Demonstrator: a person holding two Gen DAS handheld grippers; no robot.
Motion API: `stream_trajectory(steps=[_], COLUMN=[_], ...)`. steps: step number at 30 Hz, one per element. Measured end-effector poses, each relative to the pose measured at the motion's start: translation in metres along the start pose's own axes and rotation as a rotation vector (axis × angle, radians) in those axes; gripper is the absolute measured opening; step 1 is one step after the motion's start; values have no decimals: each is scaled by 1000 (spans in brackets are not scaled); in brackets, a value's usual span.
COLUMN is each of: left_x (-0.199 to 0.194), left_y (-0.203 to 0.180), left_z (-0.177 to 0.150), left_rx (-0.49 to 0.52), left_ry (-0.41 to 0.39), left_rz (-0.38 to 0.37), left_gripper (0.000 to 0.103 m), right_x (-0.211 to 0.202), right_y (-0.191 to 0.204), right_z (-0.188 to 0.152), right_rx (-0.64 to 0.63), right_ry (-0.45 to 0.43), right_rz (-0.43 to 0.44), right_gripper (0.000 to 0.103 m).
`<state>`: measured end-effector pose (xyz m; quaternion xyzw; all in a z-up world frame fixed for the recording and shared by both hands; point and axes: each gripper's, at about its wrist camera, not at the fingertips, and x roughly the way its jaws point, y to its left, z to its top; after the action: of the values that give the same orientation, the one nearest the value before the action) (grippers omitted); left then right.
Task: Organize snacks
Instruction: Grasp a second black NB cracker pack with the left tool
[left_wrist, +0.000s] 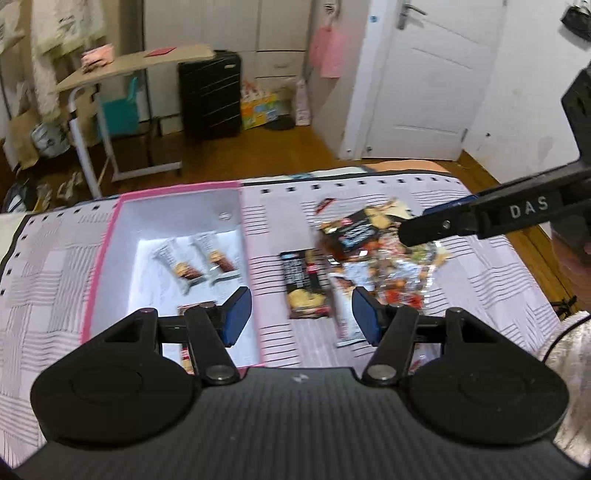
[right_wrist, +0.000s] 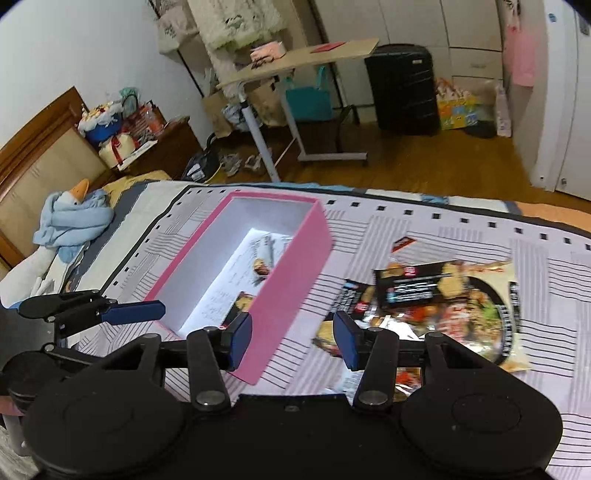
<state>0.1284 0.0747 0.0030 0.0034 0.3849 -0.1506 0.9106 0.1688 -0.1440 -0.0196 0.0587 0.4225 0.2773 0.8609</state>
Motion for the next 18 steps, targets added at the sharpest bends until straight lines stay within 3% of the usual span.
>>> stream_trajectory(steps=[8, 13, 18], left_x=[42, 83, 130], left_y=[-43, -48, -41], left_z=[6, 18, 34], left_rx=[8, -65, -204], left_ry=[6, -11, -19], left_rz=[-40, -26, 14], left_gripper=[58, 56, 53], right_x=[10, 39, 74], right_y=[-49, -85, -127], right_z=[3, 12, 14], right_rx=[53, 67, 64], right_ry=[-17, -37, -135], right_rz=[-17, -43, -62], right_gripper=[55, 55, 55])
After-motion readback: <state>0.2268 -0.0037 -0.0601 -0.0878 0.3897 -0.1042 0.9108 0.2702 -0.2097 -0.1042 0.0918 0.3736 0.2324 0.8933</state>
